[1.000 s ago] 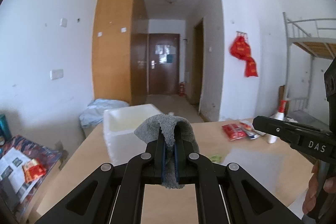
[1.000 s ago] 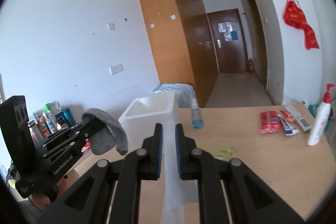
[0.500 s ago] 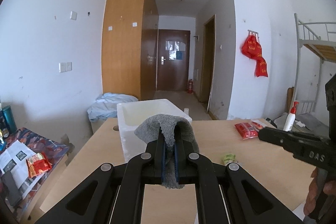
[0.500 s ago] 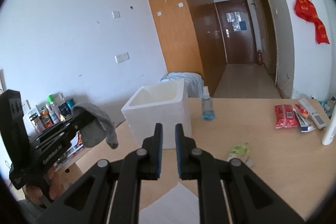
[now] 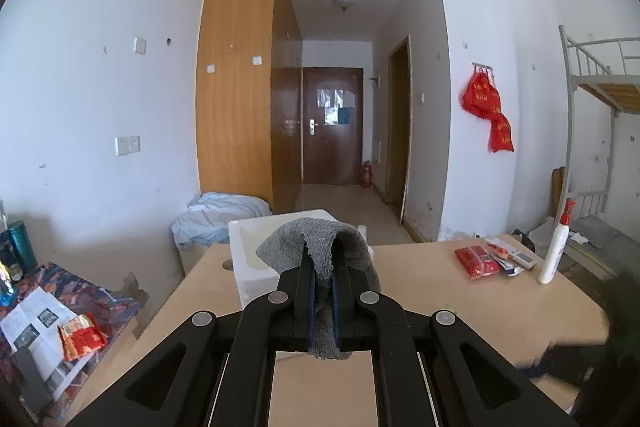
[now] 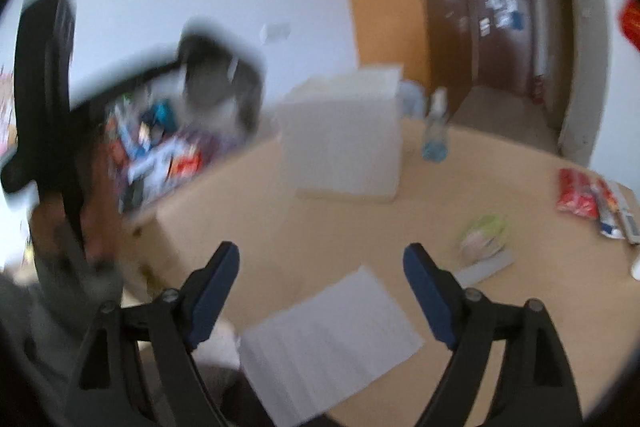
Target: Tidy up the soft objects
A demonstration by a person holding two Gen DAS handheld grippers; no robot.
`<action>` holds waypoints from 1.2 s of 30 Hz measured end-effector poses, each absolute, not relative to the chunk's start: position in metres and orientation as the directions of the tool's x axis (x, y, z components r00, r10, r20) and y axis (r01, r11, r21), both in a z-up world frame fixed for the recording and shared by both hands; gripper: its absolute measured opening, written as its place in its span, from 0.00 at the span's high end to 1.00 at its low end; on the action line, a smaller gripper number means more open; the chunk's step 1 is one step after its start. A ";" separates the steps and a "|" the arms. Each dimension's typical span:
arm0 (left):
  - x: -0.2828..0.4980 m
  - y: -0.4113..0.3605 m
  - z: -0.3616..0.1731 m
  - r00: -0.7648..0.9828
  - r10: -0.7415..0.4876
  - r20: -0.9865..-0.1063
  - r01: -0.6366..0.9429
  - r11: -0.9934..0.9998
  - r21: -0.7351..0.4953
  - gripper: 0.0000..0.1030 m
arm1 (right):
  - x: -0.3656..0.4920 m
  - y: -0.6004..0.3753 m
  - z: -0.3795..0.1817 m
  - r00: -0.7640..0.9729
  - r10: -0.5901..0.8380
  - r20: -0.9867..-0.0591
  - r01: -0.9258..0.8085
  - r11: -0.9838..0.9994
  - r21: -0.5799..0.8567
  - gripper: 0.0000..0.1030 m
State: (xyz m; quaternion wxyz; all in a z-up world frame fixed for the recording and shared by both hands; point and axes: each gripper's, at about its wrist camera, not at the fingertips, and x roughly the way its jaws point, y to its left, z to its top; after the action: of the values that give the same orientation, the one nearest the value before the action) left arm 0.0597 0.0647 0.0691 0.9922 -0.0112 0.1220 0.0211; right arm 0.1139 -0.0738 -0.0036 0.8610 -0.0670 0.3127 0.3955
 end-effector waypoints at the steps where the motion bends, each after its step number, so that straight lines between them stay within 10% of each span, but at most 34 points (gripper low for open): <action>1: 0.060 0.066 0.068 0.969 0.038 -0.245 -0.045 0.999 -0.020 0.94 | 0.110 -0.066 -0.015 0.454 0.630 -0.630 -0.746 0.655 0.118 0.15; 36: 0.102 0.074 0.060 0.955 0.009 -0.296 -0.026 0.998 -0.051 0.94 | 0.125 -0.038 -0.102 0.370 0.451 -0.812 -0.749 0.662 0.026 0.15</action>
State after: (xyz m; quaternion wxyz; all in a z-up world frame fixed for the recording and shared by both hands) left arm 0.1021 0.0742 0.0602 0.9883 -0.0271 0.1498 0.0088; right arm 0.1247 -0.0382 -0.1020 0.8086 -0.1770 0.4208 0.3713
